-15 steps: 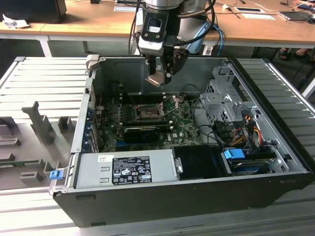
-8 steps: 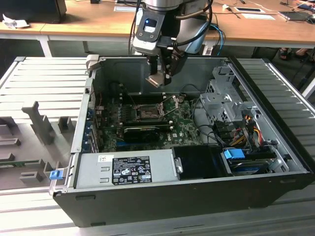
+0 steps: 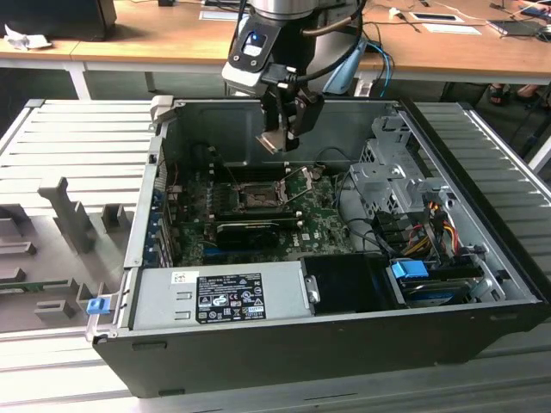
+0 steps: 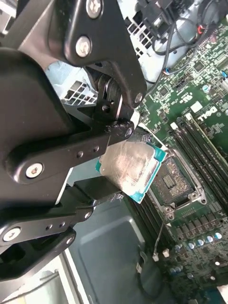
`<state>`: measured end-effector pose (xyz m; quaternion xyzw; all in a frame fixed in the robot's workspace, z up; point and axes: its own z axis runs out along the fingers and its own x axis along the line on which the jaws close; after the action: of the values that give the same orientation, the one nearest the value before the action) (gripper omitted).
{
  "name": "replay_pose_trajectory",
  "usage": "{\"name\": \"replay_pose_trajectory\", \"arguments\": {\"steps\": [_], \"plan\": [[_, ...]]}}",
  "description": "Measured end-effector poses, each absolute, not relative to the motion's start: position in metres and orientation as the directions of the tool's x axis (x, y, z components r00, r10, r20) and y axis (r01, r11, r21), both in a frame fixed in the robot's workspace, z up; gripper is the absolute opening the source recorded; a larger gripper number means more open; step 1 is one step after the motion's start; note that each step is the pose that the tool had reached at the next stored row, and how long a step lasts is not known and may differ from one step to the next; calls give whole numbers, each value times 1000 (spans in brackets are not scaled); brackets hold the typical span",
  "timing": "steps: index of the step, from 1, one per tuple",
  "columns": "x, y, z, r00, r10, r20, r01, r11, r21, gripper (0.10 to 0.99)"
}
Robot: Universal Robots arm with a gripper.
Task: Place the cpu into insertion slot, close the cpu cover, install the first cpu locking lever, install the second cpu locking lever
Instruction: 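Place the cpu into insertion slot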
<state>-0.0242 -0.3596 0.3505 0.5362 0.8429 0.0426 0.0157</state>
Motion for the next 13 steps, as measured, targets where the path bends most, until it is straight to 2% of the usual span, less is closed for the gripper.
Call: {"name": "replay_pose_trajectory", "arguments": {"steps": [4,5,13], "plan": [[-24,-360,349,-358,934,19,931,355,89,529],[-24,-360,349,-306,952,19,949,304,89,529],[-24,-360,346,-134,991,19,987,131,89,529]]}}
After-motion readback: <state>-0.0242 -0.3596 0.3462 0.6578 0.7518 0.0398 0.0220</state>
